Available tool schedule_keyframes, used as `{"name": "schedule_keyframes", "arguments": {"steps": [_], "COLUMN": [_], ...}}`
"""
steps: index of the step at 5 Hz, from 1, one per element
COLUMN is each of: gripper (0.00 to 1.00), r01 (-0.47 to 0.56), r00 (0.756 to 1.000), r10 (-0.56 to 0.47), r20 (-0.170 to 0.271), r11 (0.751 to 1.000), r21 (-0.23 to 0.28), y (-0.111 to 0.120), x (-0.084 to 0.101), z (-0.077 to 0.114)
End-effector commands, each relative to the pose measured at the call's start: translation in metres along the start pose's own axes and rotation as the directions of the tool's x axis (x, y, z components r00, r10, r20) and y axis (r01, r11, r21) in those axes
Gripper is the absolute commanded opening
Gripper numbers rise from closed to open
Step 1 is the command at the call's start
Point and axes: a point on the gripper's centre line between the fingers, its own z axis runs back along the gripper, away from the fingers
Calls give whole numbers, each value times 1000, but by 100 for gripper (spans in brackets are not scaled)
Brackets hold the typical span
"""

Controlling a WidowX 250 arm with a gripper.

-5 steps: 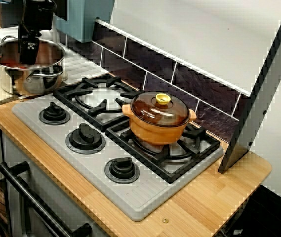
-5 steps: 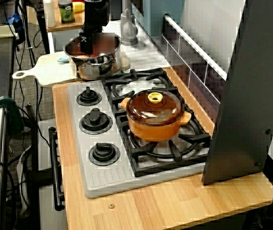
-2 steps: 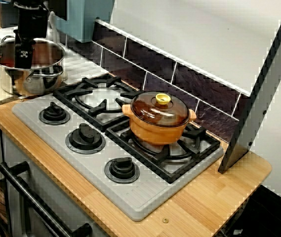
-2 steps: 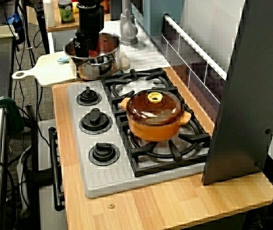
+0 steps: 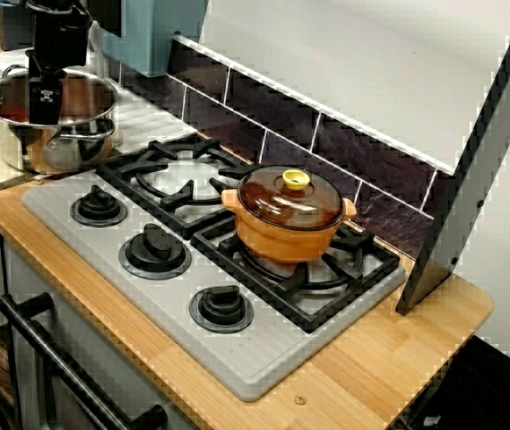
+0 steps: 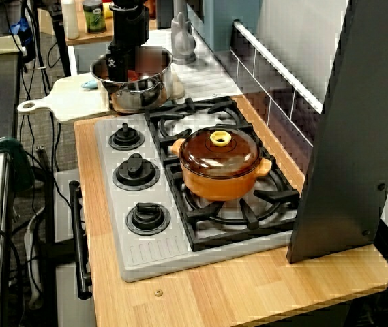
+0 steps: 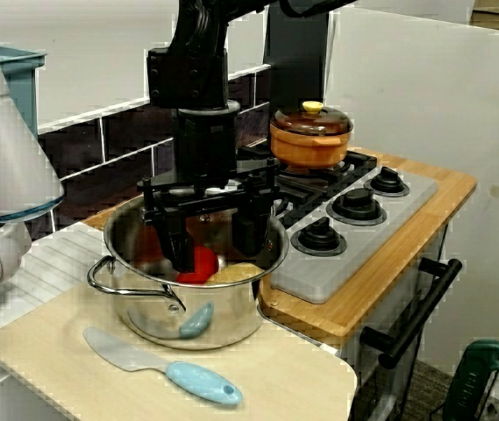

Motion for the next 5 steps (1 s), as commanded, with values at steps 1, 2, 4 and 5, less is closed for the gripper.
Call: {"name": "schedule_keyframes", "arguments": {"steps": [1,2,4,5], "gripper": [100,100,100,100], "r01": [-17,-22,-34,-35], "r00": [1000,1000,999,999], "r10": [16,21,33,34], "r20": [18,18,13,14], "r11": [999,998,998,997], "r21": [51,54,58,62], "y": [10,13,15,13], "x": [10,12,13,11], "z": [16,16,14,16]}}
